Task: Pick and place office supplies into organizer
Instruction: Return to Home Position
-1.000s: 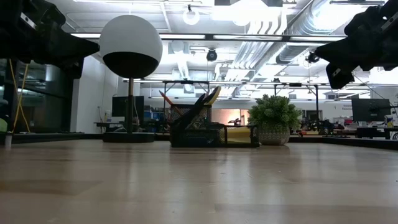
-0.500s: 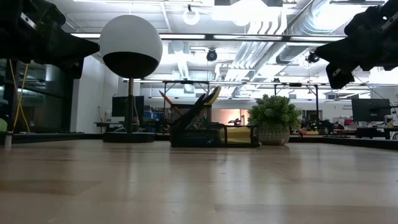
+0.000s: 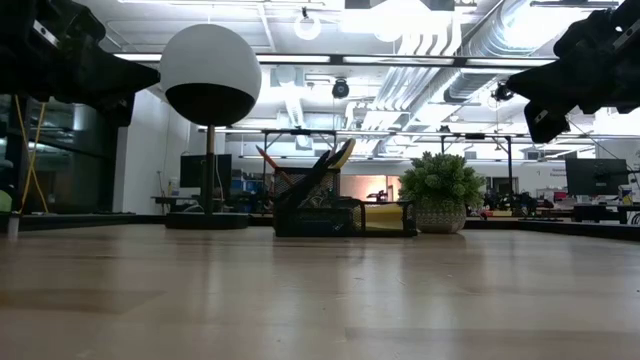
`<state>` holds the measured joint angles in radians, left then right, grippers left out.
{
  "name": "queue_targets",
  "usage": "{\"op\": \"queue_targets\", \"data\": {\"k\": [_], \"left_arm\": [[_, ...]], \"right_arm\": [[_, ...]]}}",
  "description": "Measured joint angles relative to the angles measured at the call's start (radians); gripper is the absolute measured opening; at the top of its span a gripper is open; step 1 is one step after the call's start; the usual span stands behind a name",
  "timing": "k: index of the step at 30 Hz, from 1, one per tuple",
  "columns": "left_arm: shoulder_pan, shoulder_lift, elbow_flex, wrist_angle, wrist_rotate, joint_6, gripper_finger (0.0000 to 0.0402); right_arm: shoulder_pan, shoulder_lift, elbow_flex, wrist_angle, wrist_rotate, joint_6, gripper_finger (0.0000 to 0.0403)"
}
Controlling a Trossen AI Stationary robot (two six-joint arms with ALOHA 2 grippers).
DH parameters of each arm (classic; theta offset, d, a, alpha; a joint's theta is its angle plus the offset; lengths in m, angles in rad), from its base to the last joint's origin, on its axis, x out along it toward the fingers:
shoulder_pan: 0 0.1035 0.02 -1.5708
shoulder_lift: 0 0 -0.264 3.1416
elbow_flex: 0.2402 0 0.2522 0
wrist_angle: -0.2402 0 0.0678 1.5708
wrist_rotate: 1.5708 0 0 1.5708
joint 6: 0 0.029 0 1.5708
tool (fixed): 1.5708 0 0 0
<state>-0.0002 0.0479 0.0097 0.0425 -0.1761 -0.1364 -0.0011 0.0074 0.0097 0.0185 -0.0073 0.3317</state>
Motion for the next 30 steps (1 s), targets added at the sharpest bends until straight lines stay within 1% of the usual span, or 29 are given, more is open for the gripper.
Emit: {"op": "queue_targets", "data": {"k": [23, 30], "left_arm": [[0.000, 0.000, 0.000, 0.000, 0.000, 0.000, 0.0002], [0.000, 0.000, 0.000, 0.000, 0.000, 0.000, 0.0001]], "right_arm": [[0.000, 0.000, 0.000, 0.000, 0.000, 0.000, 0.0019], [0.000, 0.000, 0.000, 0.000, 0.000, 0.000, 0.0025]]}}
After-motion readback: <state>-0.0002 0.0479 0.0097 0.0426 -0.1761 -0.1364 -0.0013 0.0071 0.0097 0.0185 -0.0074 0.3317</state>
